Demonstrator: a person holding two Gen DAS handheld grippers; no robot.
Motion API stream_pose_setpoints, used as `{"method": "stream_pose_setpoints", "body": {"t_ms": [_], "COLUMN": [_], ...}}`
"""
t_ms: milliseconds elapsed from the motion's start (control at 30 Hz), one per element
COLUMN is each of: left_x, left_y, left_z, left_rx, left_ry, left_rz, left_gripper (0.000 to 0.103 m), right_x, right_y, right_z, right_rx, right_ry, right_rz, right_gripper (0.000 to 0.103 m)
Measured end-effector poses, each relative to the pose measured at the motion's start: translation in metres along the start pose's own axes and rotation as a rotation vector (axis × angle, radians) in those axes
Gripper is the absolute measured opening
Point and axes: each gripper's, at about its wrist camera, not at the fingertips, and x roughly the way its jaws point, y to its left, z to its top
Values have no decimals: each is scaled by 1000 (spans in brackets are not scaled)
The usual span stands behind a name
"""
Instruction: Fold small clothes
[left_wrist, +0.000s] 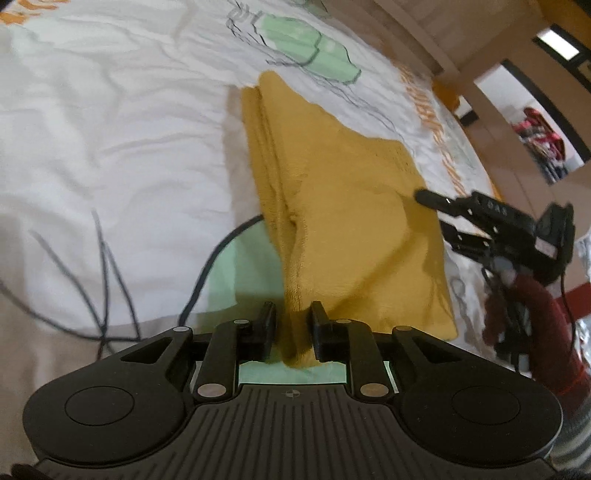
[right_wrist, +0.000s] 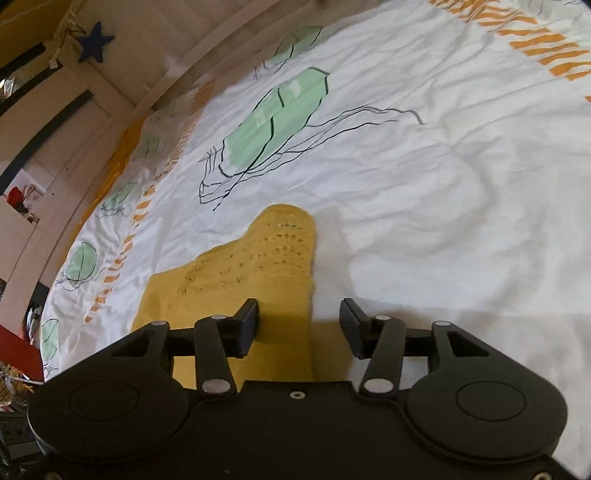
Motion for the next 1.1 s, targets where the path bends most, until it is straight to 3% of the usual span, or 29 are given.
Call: {"method": "stream_pose_setpoints", "body": {"t_ms": [133, 200, 333, 400, 467, 733, 1100], "left_x": [-16, -24, -38, -37, -32, 1, 31], "left_y": [-15, -25, -42, -51, -59, -75, -51], "left_z": [-10, -13, -11, -5, 1, 21, 46], "left_rx": [68, 98, 158, 199, 235, 305, 211], "left_ry": [-108, -175, -299, -323, -326, -336, -266], "left_rz": [94, 142, 212, 239, 253, 316, 344], "left_gripper": [22, 22, 26, 28, 30, 31, 32], "right_x": [-19, -29, -47, -51, -52, -43, 4], "right_y": [-3, -1, 8, 15, 19, 39, 78], "right_z": [-9, -12, -18, -22, -26, -28, -12], "right_rx": [-19, -38, -105, -153, -199, -334, -477], "right_ry": [-57, -92, -174, -208, -227, -221, -145], "right_rz": [-15, -19, -50, -69, -82, -110, 76], "right_gripper": [64, 73, 77, 82, 88, 90, 90]}}
